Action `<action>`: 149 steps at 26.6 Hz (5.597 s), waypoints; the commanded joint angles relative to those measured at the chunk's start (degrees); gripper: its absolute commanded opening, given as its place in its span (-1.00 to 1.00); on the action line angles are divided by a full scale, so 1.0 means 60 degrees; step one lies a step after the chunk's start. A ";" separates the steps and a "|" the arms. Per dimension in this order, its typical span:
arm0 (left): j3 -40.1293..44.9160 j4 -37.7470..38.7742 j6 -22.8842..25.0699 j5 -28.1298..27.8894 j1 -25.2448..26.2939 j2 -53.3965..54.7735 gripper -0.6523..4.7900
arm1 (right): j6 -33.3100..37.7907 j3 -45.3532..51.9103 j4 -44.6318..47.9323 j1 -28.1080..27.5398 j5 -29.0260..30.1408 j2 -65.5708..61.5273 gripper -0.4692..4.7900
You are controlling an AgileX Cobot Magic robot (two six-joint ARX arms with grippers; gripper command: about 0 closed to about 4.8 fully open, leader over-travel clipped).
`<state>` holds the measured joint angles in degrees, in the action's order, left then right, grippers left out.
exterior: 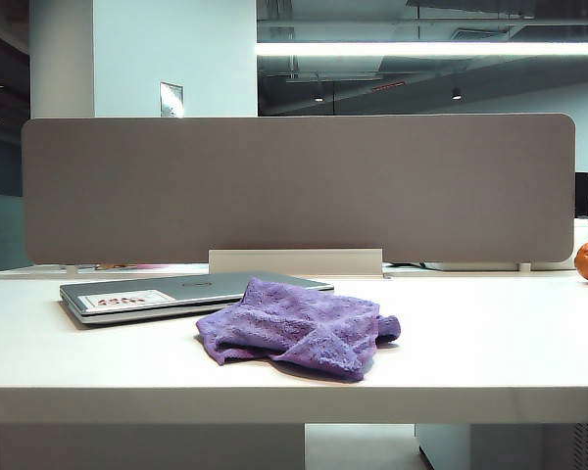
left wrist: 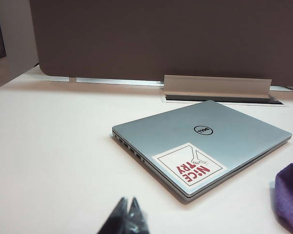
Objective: Pick up the purple rag and put it over the laptop.
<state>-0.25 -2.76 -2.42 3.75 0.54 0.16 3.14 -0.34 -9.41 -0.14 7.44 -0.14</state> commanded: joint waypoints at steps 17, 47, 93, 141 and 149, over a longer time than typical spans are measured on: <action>-0.0033 0.0120 0.0018 0.0066 -0.0015 0.0011 -0.78 | 0.0353 0.0029 0.0266 0.0007 0.2747 0.0015 -0.74; -0.1475 -0.0240 -0.2787 0.3275 -0.0018 0.0361 -0.78 | 0.0517 0.0029 0.0332 0.0011 0.3031 0.0015 -0.74; -0.6120 -0.1260 -0.3169 0.1745 -0.3402 1.2327 -0.78 | 0.0514 0.0029 0.0332 0.0007 0.2994 0.0015 -0.74; -0.8958 -0.0011 -0.2667 0.0874 -0.4561 1.6670 0.96 | 0.0514 0.0029 0.0328 0.0007 0.2962 0.0015 -0.74; -0.8958 0.0058 -0.2670 0.0911 -0.4805 1.6961 0.96 | 0.0510 0.0029 0.0328 0.0007 0.2962 0.0015 -0.74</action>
<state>-53.87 -2.79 -18.65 8.80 -27.75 101.58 6.17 -0.34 -8.47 -0.12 25.15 -0.14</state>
